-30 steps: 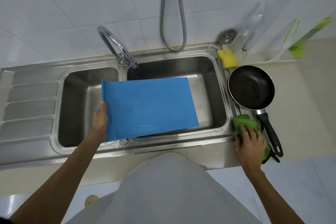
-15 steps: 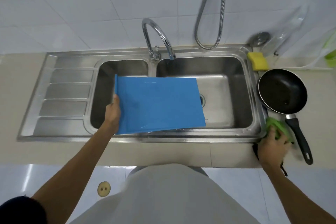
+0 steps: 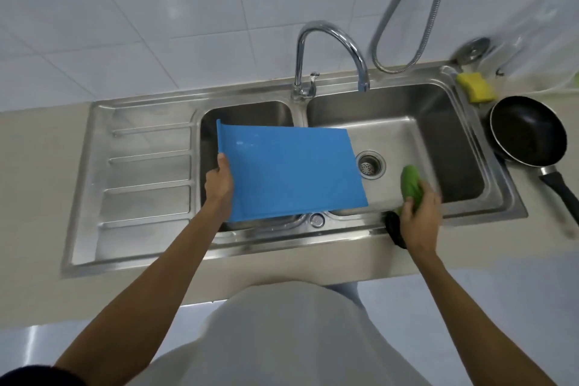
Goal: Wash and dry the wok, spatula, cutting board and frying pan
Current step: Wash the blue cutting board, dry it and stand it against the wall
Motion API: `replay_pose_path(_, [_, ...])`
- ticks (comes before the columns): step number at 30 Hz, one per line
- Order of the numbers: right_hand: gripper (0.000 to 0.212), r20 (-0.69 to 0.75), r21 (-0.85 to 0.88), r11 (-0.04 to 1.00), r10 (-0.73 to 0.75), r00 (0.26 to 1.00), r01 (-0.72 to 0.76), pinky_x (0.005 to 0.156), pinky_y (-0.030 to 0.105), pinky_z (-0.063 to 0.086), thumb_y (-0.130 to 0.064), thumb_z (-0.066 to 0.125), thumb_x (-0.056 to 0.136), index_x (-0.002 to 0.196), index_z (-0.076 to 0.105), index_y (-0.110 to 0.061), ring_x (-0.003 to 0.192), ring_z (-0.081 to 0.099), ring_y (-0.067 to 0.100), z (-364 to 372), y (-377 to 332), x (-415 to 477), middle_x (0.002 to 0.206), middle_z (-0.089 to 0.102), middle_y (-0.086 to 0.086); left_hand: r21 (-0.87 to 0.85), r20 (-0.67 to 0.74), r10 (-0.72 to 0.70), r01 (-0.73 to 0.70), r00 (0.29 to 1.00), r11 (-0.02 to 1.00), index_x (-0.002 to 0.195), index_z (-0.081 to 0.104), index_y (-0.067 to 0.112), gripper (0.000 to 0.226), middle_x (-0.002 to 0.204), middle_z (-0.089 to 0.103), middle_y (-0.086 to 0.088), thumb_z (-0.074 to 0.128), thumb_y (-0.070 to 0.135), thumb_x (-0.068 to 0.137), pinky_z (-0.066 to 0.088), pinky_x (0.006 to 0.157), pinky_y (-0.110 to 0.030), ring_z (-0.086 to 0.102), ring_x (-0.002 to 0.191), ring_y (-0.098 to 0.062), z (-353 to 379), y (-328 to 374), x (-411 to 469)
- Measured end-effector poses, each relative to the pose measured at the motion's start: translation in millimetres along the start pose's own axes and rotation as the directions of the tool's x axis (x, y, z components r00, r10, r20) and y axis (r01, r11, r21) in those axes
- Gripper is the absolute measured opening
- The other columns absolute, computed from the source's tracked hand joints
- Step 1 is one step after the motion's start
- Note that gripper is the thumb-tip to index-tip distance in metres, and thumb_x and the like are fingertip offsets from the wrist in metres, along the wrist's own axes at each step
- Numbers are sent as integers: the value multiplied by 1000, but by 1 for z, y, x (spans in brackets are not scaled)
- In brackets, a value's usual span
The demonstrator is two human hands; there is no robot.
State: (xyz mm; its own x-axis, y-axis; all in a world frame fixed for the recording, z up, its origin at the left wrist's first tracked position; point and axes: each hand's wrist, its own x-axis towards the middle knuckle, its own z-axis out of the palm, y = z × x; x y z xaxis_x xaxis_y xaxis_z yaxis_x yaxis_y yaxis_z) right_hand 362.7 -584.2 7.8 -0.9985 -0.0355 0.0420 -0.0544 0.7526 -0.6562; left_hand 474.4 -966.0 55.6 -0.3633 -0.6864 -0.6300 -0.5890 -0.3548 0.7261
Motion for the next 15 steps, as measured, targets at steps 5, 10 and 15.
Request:
replay_pose_path(5, [45, 120, 38, 997, -74, 990, 70, 101, 46, 43, -6, 54, 97, 141, 45, -2, 117, 53, 34, 40, -47, -1, 130, 54, 22, -10, 19, -14, 15, 1000, 1000, 137, 52, 8, 70, 127, 62, -6, 32, 64, 100, 54, 98, -47, 62, 111, -28, -17, -3, 7])
replay_pose_path(10, [43, 172, 29, 993, -117, 978, 114, 102, 41, 41, -8, 56, 97, 139, 48, -3, 117, 52, 33, 67, -78, 9, 130, 55, 21, -85, 29, 4, -2, 1000, 996, 109, 60, 20, 49, 103, 66, 4, 34, 60, 102, 57, 62, -23, 66, 88, -13, -38, -6, 16])
replay_pose_path(15, [42, 188, 66, 988, -150, 971, 140, 105, 38, 41, -8, 56, 96, 138, 50, -4, 120, 51, 30, 90, -102, 18, 132, 55, 17, -98, 41, -17, 21, 999, 995, 122, 60, 12, 61, 115, 68, -4, 34, 63, 100, 56, 76, -33, 66, 100, -23, -61, -4, 37])
